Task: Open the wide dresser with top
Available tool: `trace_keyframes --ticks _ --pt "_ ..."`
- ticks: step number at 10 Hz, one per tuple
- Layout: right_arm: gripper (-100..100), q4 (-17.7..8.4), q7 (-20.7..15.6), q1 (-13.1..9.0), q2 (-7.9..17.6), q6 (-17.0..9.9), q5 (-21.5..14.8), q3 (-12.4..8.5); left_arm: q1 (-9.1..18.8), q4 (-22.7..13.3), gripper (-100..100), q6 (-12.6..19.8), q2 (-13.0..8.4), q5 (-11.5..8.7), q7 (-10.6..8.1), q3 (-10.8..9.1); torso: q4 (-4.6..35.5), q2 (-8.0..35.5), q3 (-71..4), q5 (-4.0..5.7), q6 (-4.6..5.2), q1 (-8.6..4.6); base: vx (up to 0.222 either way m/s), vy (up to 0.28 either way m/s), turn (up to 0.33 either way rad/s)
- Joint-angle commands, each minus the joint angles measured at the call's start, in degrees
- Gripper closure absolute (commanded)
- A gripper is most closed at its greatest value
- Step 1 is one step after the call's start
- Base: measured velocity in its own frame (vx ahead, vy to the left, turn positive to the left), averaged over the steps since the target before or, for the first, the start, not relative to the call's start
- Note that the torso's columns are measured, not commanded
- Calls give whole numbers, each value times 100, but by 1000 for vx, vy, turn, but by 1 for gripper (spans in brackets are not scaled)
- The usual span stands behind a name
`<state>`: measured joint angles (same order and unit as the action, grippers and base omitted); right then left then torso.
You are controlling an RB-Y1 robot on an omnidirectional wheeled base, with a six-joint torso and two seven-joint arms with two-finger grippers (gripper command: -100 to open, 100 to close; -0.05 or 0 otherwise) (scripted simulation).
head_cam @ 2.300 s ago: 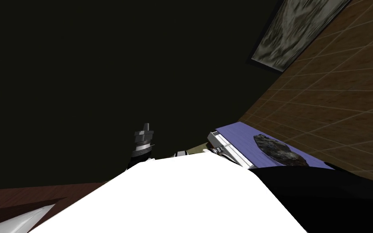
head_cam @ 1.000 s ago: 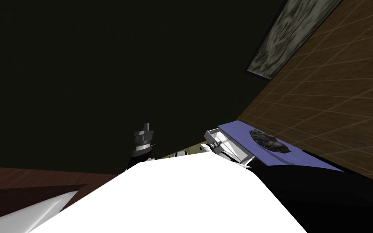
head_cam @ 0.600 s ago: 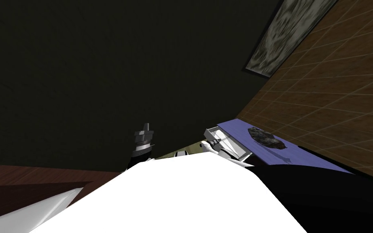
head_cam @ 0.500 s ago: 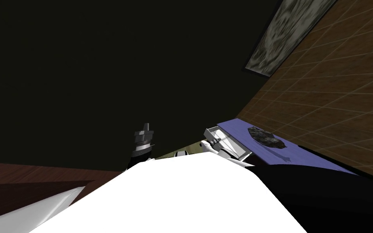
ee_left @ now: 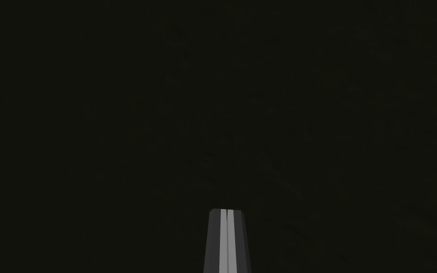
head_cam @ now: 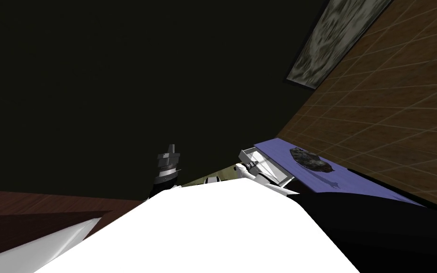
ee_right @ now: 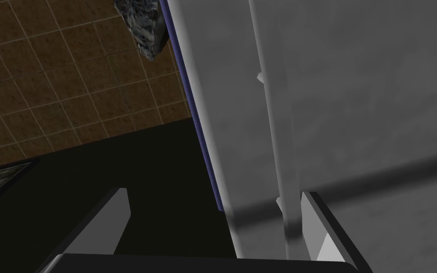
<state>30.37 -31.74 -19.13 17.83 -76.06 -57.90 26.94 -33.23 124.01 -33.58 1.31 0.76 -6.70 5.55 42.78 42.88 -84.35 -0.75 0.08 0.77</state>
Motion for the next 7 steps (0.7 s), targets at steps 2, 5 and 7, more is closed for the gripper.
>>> trace_keyframes --ticks 2,5,7 --pt "0 -116 67 -29 -39 51 -2 8 0 0 0 0 0 0 0 0 -10 -10 -4 12 2 -10 4 -1 10" --pt "0 -120 61 7 -88 107 21 12 0 0 0 0 0 0 0 0 -24 -27 -11 35 -1 -38 0 0 0" --pt "0 -122 59 22 -110 133 31 13 0 0 0 0 0 0 0 0 -31 -36 -14 46 -3 -49 0 0 0"
